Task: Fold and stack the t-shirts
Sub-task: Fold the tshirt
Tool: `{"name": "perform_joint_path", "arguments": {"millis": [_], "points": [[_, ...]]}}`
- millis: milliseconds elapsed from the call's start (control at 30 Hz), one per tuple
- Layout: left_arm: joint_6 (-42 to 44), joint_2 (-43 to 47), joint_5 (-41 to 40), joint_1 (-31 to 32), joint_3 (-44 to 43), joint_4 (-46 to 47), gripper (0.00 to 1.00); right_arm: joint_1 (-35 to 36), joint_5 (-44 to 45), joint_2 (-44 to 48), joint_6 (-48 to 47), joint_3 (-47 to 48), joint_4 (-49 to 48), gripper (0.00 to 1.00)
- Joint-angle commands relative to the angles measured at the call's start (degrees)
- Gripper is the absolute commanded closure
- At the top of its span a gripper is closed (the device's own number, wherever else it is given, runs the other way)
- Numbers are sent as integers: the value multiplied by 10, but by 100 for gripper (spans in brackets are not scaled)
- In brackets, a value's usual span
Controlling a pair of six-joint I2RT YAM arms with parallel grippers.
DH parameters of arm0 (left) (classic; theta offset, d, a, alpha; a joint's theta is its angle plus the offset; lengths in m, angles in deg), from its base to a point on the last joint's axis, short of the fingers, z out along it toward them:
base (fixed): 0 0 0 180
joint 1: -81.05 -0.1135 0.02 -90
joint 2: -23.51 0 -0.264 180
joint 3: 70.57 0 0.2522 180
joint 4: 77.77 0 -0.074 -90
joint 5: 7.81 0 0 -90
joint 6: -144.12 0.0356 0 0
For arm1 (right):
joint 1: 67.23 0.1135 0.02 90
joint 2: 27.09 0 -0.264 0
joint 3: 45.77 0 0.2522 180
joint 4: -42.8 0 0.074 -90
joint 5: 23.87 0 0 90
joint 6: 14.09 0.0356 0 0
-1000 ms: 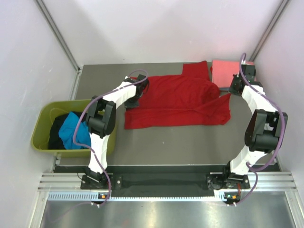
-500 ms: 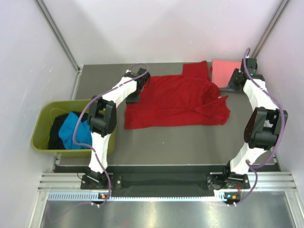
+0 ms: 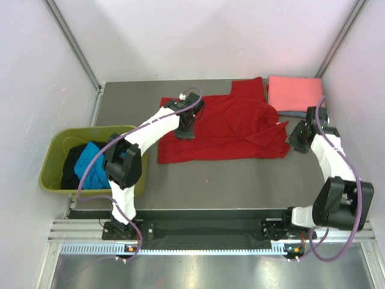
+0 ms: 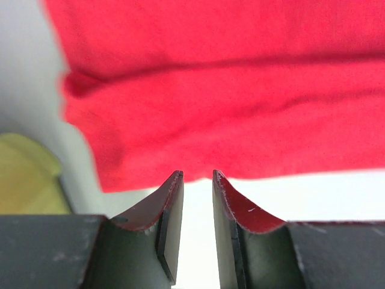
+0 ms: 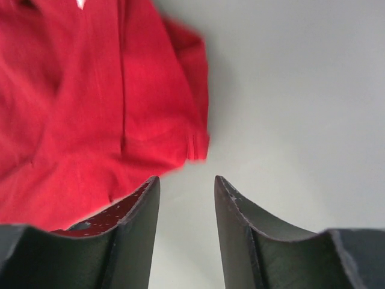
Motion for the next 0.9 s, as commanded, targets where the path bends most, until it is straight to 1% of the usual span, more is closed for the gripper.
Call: {"name": "perform_joint_path", "arguments": {"millis": [0, 33, 167, 233, 367, 433, 567, 667, 767, 833, 867], "points": [[2, 12, 70, 1, 43, 54, 69, -3, -58, 44, 36, -68, -43, 59], [1, 9, 70, 1, 50, 57, 69, -3, -60, 47, 39, -98, -66, 61], [-6, -20, 38, 0, 65, 63, 69, -3, -53, 41, 38, -134, -98, 62], [-10, -42, 14, -1, 63, 57, 70, -3, -44, 36, 38, -144, -110, 61], [-13, -78, 1, -1, 68, 64, 71, -3, -31, 11, 35, -156, -143, 60], [-16, -86, 2, -1, 68, 61, 71, -3, -8, 0, 35, -163, -154, 59], [-20, -84, -15, 0, 98, 70, 72, -3, 3, -33, 28, -167, -189, 60], [-20, -81, -24, 0, 114, 73, 72, -3, 33, -58, 16, -160, -196, 62], [-22, -80, -32, 0, 128, 76, 72, -3, 42, -73, 3, -156, -215, 67], [-25, -78, -34, 0, 139, 79, 72, -2, 53, -70, -9, -149, -209, 77], [-26, -75, -33, 0, 143, 81, 72, -2, 70, -65, -16, -144, -204, 86]]}}
